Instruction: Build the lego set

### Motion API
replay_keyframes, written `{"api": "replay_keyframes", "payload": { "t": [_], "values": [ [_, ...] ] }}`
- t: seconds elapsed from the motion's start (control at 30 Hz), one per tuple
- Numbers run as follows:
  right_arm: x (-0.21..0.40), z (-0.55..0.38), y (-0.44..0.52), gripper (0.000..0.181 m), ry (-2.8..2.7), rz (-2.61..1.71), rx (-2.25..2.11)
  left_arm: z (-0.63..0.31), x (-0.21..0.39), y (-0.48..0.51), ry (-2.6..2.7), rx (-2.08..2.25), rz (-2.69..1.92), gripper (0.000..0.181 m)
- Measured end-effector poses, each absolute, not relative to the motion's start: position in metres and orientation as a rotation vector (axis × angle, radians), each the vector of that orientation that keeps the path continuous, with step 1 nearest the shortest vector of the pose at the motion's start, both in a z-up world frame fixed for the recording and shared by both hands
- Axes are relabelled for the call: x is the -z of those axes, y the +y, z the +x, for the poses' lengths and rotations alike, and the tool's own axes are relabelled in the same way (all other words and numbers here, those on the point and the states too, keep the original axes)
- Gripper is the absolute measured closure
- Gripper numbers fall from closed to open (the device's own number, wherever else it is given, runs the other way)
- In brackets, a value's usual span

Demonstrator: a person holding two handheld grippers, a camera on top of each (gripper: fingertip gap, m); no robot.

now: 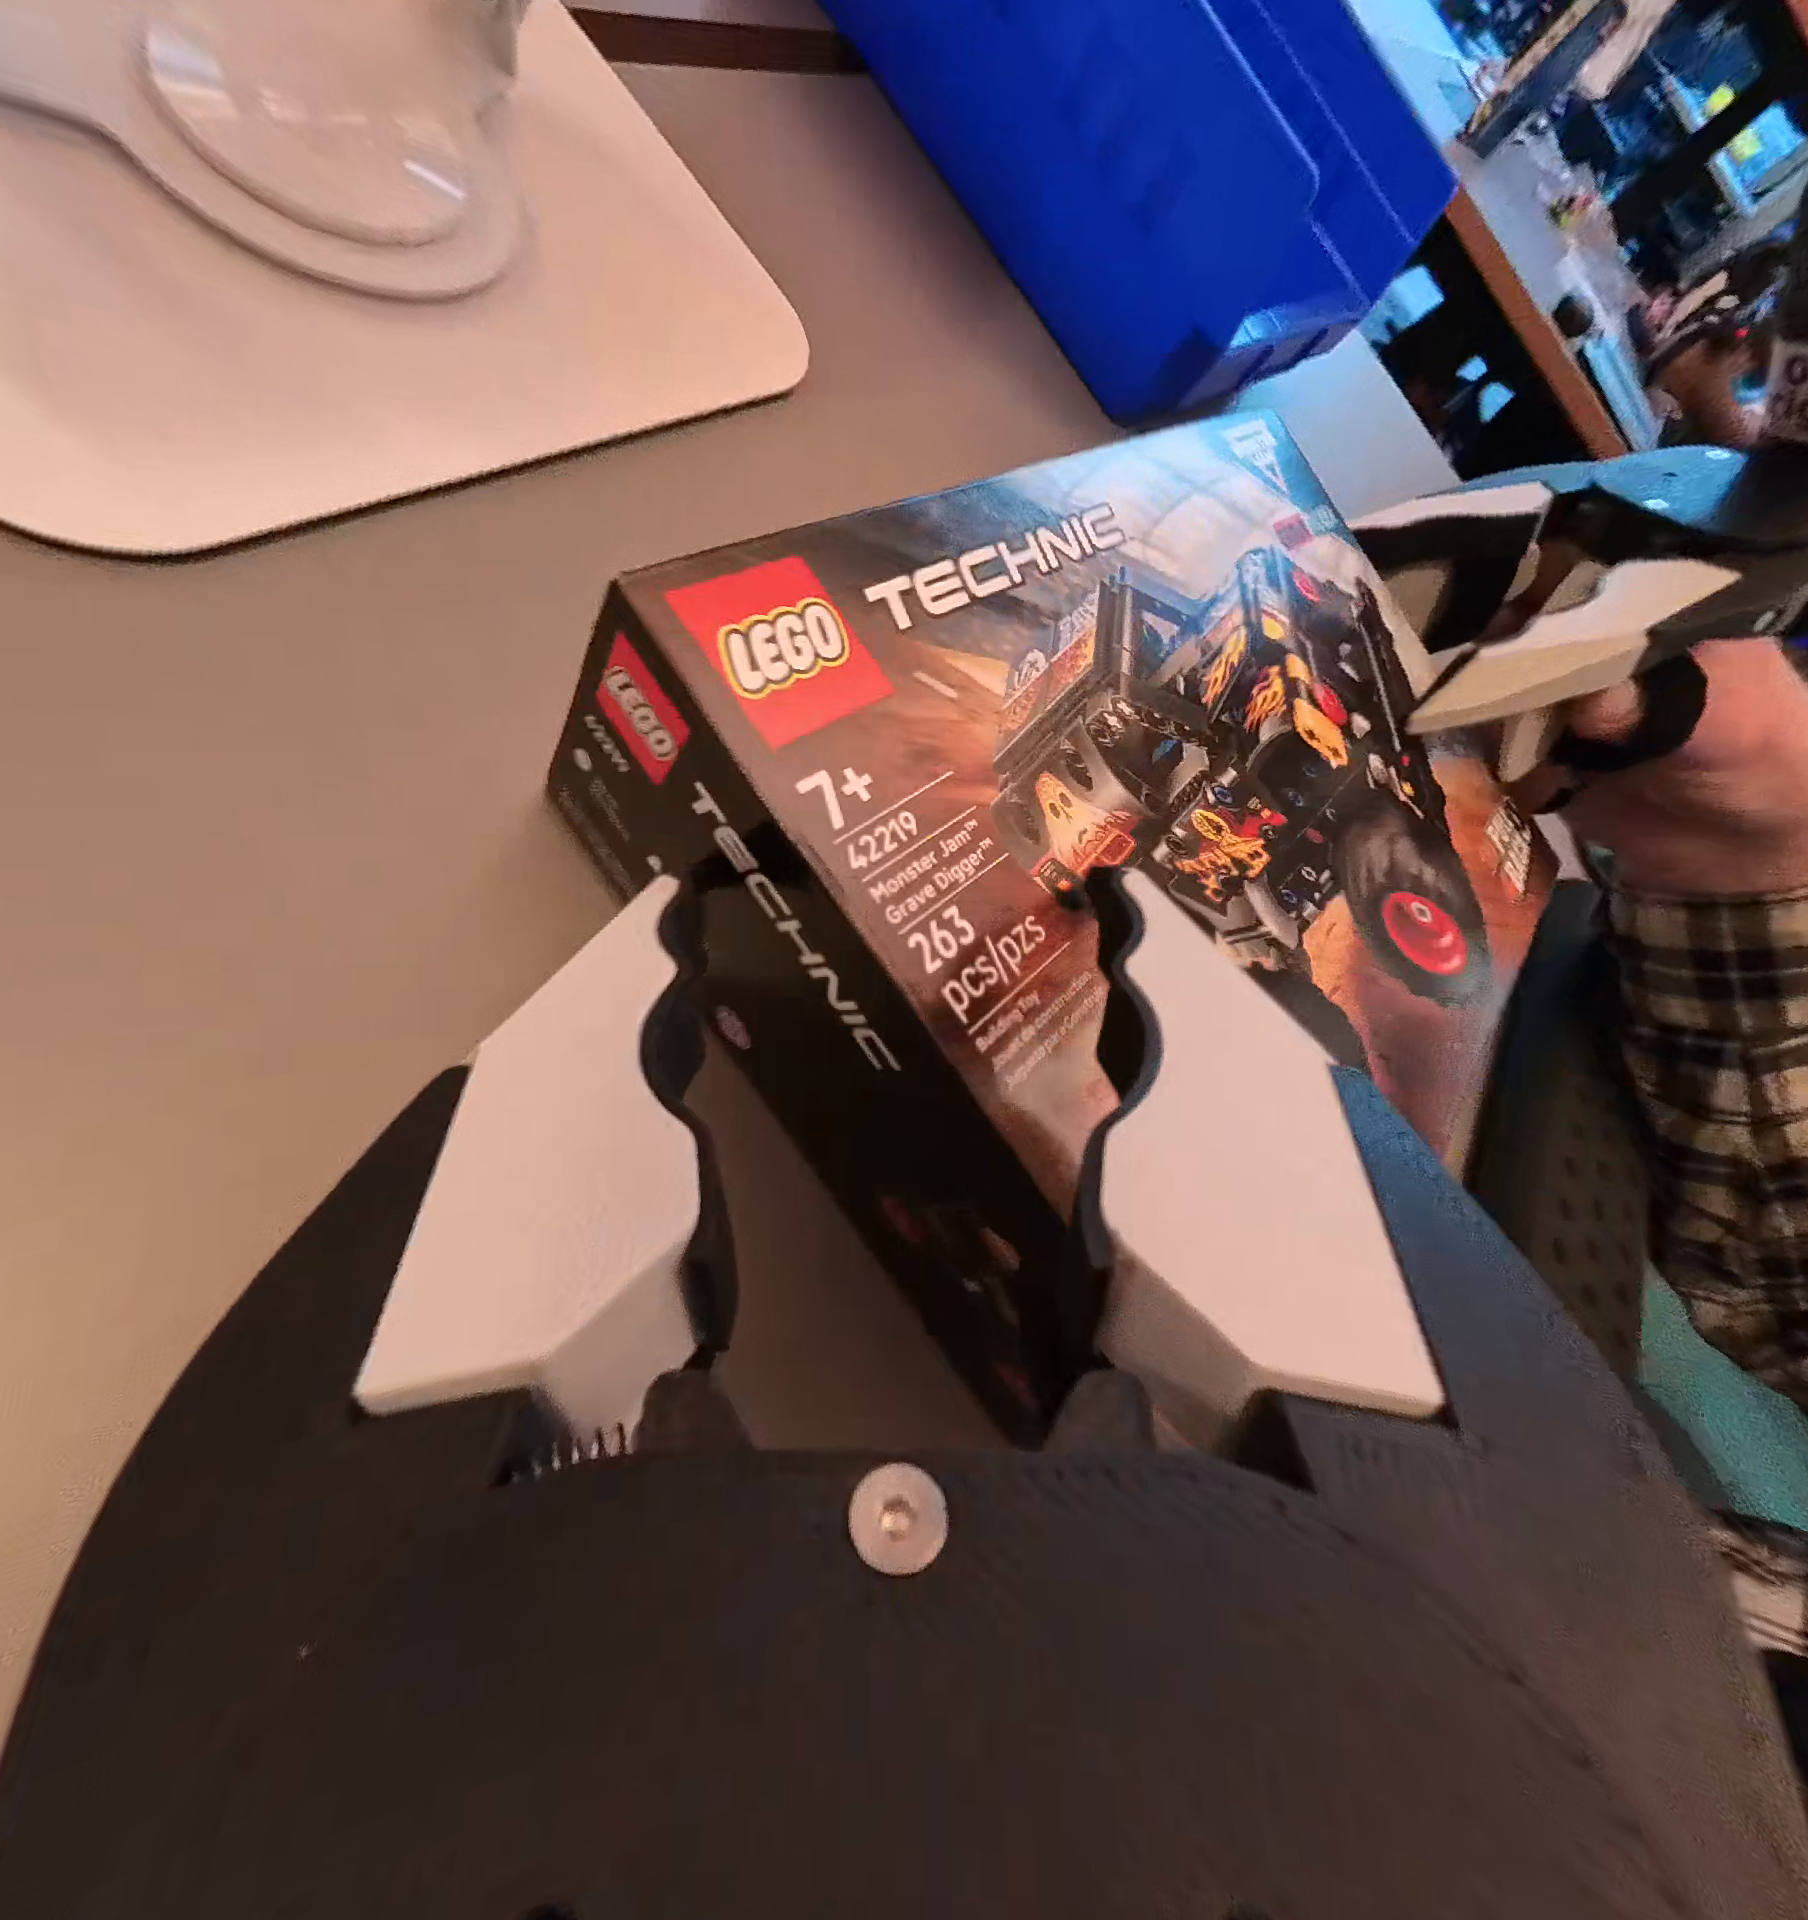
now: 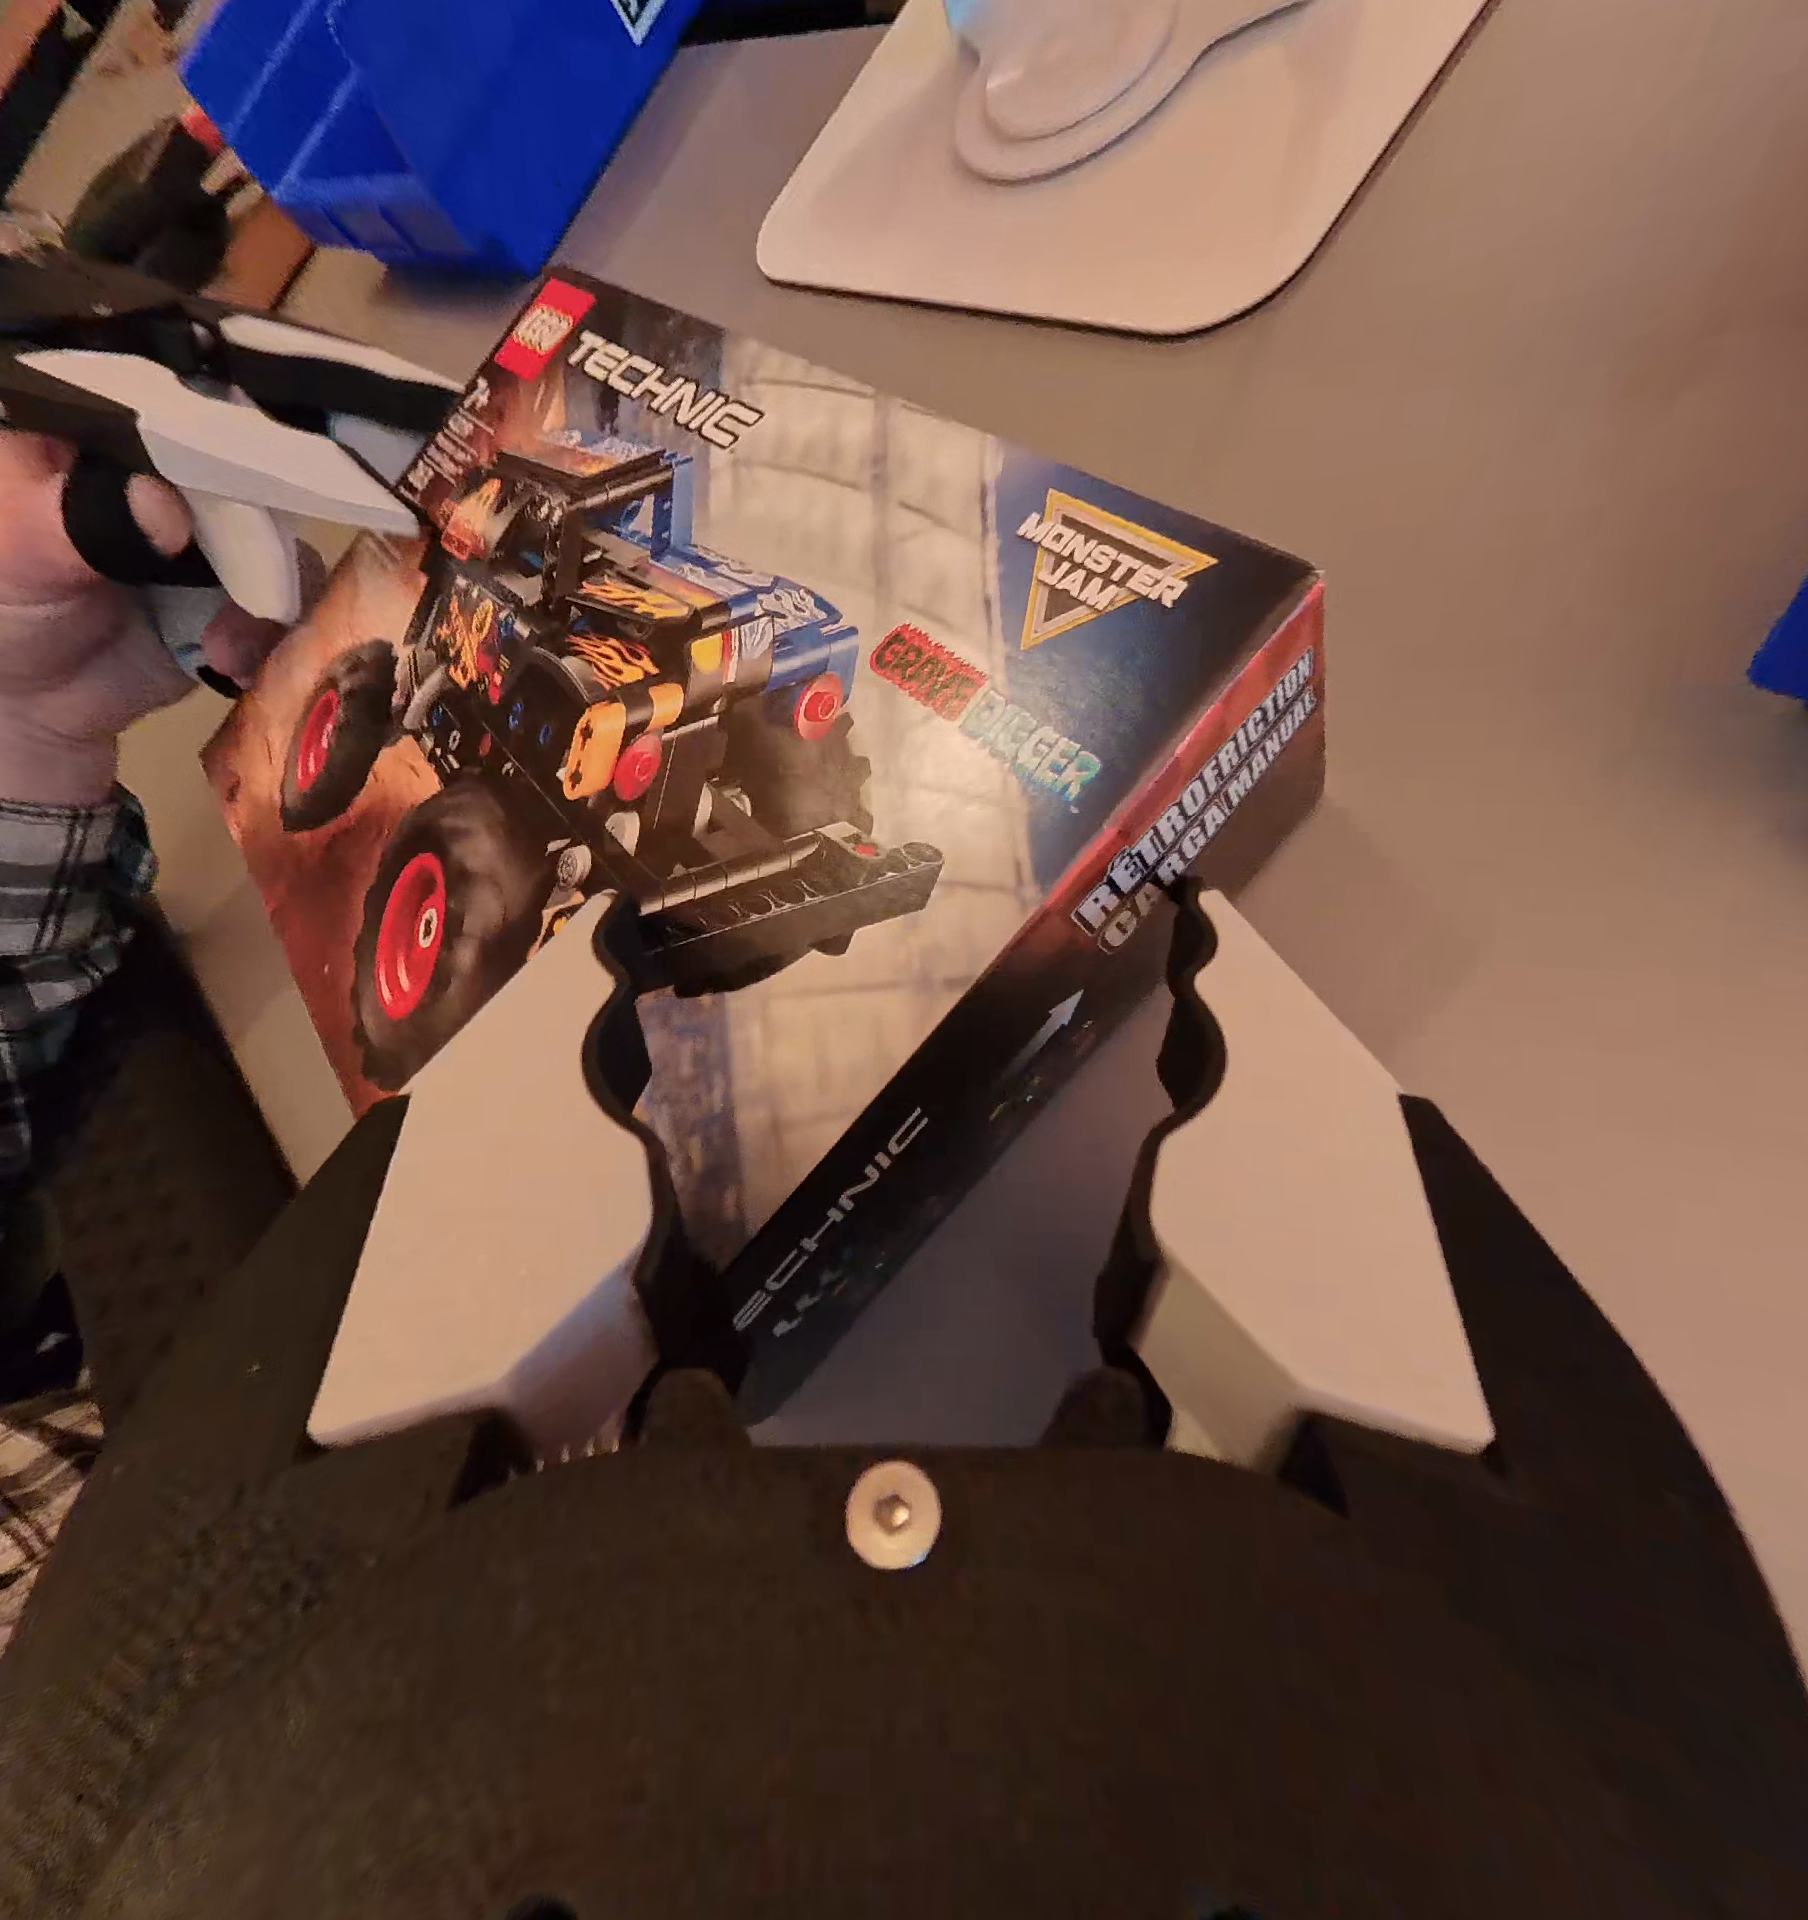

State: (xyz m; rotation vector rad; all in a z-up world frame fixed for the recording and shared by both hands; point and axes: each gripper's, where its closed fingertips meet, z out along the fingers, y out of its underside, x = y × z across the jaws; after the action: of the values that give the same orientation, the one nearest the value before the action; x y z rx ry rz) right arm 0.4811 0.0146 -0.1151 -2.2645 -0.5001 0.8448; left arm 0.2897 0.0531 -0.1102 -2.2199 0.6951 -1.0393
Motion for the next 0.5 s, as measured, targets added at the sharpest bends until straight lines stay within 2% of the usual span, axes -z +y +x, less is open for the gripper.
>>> {"api": "replay_keyframes", "payload": {
  "t": [0.03, 0.2, 0.5],
  "values": [
    [0.114, 0.480, 0.017, 0.083, -0.500, -2.253, -0.856, 0.293, 0.113, 0.052, 0.695, 1.063, -2.226, 0.097],
    [0.111, 0.476, 0.025, 0.082, -0.493, -2.235, -0.804, 0.297, 0.109, 0.056, 0.726, 0.966, -2.194, 0.089],
    [0.054, 0.488, 0.041, 0.106, -0.522, -1.889, -0.603, 0.292, 0.039, 0.068, 0.733, 0.733, -1.774, 0.112]
  ]
}}
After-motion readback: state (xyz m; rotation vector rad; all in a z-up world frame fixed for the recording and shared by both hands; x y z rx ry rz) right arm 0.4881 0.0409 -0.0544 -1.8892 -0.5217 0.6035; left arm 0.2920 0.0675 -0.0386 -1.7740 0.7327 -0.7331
